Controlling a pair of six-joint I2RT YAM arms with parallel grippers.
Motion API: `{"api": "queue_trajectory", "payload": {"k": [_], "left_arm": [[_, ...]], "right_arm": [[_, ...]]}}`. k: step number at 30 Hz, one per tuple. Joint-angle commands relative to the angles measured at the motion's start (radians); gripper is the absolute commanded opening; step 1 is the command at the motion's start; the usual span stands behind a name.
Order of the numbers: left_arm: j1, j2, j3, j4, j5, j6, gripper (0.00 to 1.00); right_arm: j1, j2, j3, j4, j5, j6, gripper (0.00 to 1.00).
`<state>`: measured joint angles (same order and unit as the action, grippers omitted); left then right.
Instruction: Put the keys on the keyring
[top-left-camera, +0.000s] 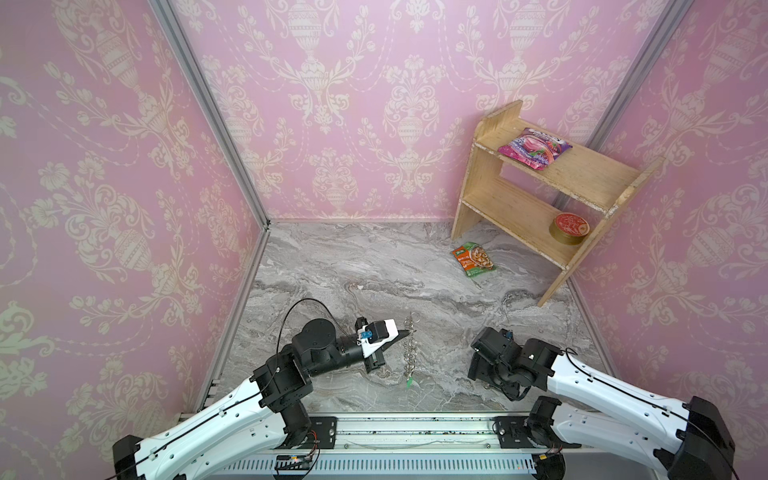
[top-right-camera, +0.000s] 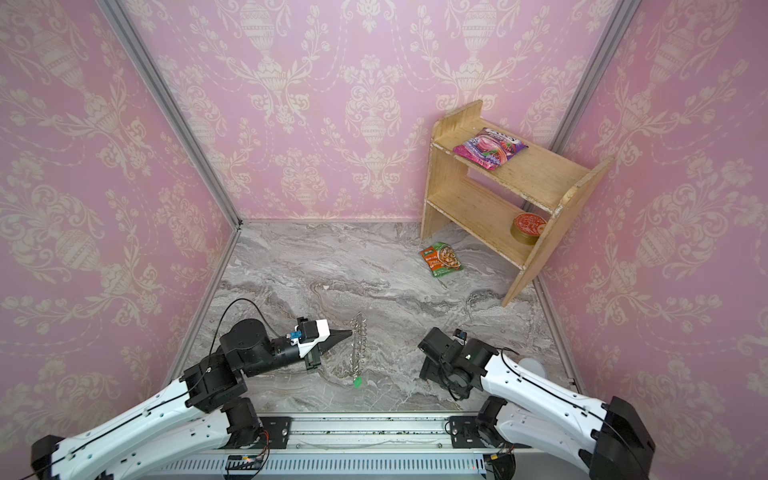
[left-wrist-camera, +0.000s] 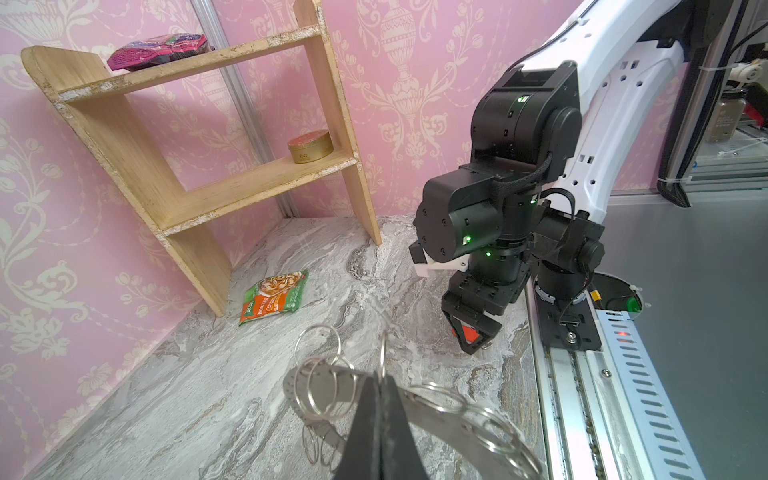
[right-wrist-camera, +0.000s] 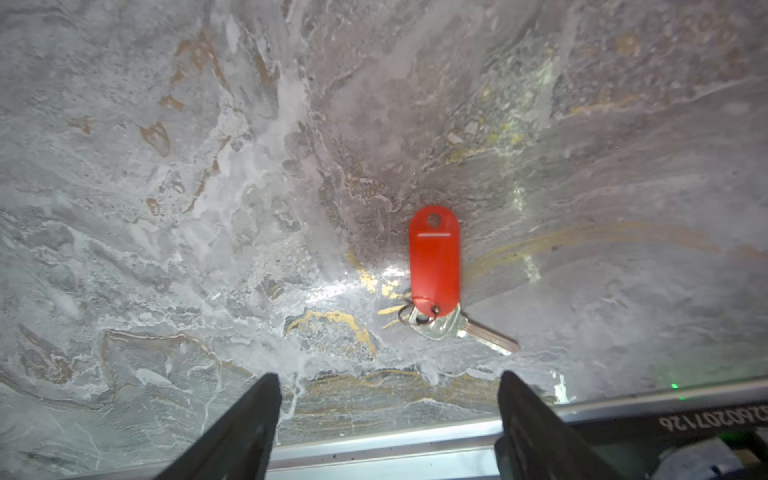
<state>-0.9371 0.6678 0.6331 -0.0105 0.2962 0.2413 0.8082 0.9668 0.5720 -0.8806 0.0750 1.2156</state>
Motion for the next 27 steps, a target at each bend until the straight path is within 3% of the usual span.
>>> {"api": "queue_trajectory", "payload": {"k": [1, 8, 14, 22, 27], "left_arm": [[0.008, -0.023, 0.02, -0.008, -0.007, -0.004, 0.0], [0.007, -0.023, 0.014, 0.001, -0.011, 0.001, 0.0], [0.008, -0.015, 0.02, 0.004, -0.01, 0.007, 0.0], [0.008, -0.03, 0.015, -0.009, -0.019, 0.01, 0.0], [0.008, -0.038, 0.022, -0.024, -0.021, 0.011, 0.0]], "right_arm": [[-0.015, 0.02, -0.05, 0.03, 0.001, -0.053, 0.87], [-0.009, -0.077, -0.208, 0.231, -0.117, 0.099, 0.93], [0.003, -0.001, -0.173, 0.343, -0.132, 0.11, 0.94], [-0.001, 0.256, -0.076, 0.561, -0.149, -0.01, 0.96], [-0.025, 0.288, 0.082, 0.428, -0.107, -0.172, 0.94]]}}
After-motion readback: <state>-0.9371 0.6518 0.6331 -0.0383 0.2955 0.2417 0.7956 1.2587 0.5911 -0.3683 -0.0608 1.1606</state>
